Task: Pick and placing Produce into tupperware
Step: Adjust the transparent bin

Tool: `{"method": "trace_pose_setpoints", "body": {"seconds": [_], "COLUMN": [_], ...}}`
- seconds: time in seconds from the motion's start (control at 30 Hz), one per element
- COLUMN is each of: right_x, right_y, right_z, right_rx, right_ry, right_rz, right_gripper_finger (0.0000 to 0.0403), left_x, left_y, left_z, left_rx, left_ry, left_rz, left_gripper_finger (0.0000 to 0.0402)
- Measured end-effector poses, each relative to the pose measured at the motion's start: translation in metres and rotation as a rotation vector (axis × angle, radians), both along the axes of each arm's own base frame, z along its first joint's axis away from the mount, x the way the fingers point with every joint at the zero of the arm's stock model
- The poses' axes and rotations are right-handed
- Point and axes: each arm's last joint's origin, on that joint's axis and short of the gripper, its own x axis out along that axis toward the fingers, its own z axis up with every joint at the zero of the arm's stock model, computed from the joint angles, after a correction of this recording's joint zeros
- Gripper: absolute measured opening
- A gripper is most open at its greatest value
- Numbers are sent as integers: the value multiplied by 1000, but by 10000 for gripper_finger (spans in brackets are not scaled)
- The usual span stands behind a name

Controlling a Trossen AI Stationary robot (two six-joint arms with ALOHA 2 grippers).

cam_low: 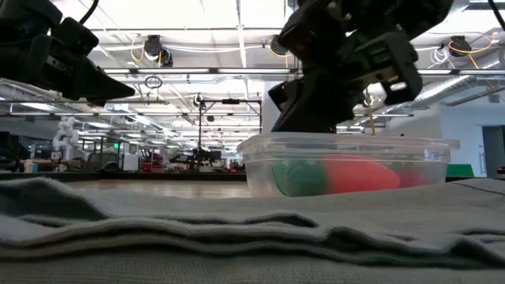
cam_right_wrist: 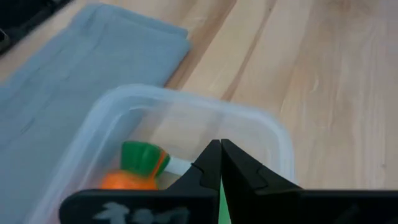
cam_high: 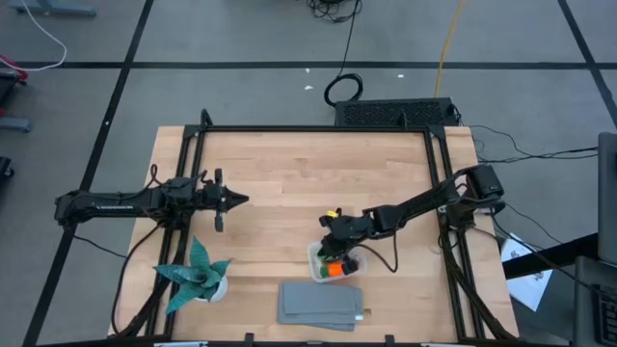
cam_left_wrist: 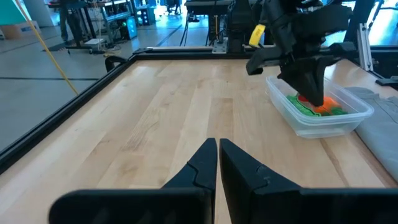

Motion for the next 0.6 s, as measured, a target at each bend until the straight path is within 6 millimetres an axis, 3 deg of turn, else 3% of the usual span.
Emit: {"method": "trace_pose_setpoints", "body": {"seconds": [0.2, 0.6], "right_x": [14, 18], "right_y": [-1, -15], "right_z": [-7, -9], "right_rx": [-31, -12], "right_ry": [38, 58], "right_rz": [11, -53], "right_gripper_finger": [0, 0], "left_x": [0, 0], "left_y": [0, 0], "left_z": [0, -1], "left_rx": [2, 3], "left_ry": [2, 7], "left_rz": [0, 0], "left_gripper_finger": [24, 24]}}
